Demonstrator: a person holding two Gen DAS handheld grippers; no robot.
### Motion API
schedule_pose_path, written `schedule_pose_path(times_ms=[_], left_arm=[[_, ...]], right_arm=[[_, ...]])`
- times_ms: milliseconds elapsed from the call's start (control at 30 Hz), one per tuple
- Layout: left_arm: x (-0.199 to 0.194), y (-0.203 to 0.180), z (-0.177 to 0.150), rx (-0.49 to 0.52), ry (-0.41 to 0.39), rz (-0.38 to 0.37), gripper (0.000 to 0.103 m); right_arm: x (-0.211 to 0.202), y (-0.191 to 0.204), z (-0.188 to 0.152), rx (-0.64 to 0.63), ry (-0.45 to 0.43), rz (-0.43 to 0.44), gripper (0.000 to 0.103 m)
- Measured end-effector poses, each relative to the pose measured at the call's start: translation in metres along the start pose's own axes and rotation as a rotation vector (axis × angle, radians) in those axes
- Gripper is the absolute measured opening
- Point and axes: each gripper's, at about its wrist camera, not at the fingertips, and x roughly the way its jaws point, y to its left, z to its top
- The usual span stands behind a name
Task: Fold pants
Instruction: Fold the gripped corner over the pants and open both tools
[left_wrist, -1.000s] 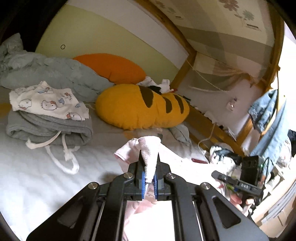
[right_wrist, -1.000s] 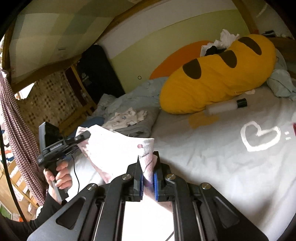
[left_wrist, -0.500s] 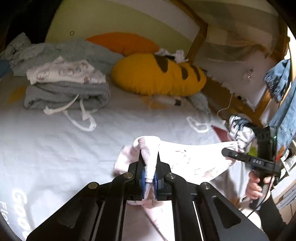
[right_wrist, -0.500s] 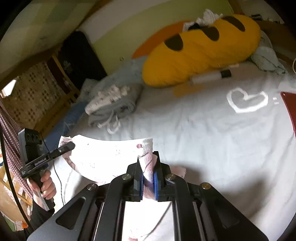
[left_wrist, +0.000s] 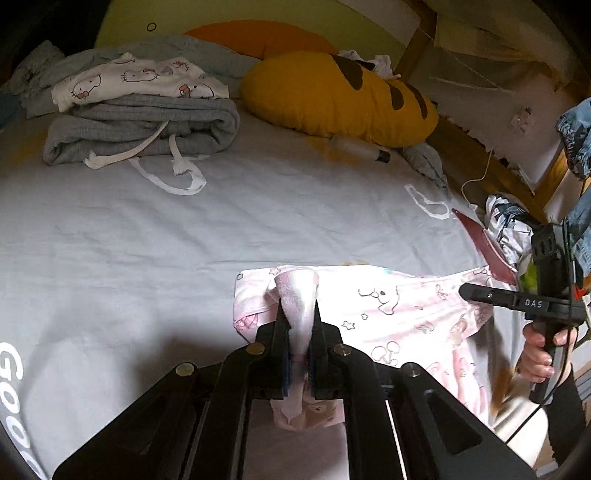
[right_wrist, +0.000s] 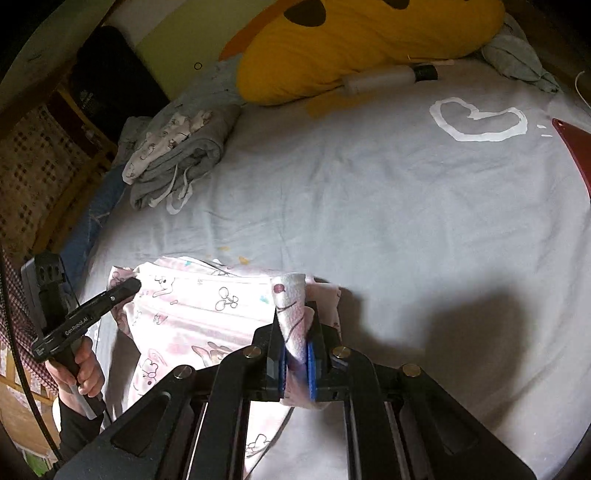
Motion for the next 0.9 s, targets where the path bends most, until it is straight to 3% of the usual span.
schedule_pose_path(times_ms=[367,467,567,600,633,667,733,800,900], left_arm=[[0.023,0.005,-0.009,0.013,0.025,0.035,0.009],[0.021,0.006,-0.009,0.011,0.022,0.044,0.015],[0.015,0.007,-0.01,0.018,-0.001,0.066,0.026],[0.012,0.005,-0.01,0.034,-0.012,0.076,0.03],[0.009,0.003,-0.01,0.055,-0.023,0.105,0.032],[0.004,0.001,-0.01,0.078,-0.044,0.147,0.039],[-0.006,-0.002,-0.009,0.1,-0.084,0.197,0.042],[-0.018,-0.004,-0.006,0.1,-0.114,0.198,0.045],[-0.037,-0.013,-0.002,0.109,-0.184,0.176,0.047]], right_arm=[[0.018,-0.007,-0.002,0.032,0.064,-0.045,0.008],[0.017,-0.009,-0.002,0.039,0.065,-0.041,0.009],[0.015,-0.011,-0.002,0.053,0.057,-0.061,0.019],[0.013,-0.012,-0.001,0.055,0.05,-0.092,0.031],[0.011,-0.013,-0.001,0.056,0.038,-0.121,0.048],[0.004,-0.013,-0.001,0.053,0.006,-0.166,0.053],[-0.01,-0.009,-0.001,0.028,-0.062,-0.219,0.055],[-0.027,-0.004,-0.002,-0.004,-0.139,-0.229,0.055],[-0.051,0.006,-0.006,-0.031,-0.237,-0.139,0.055]])
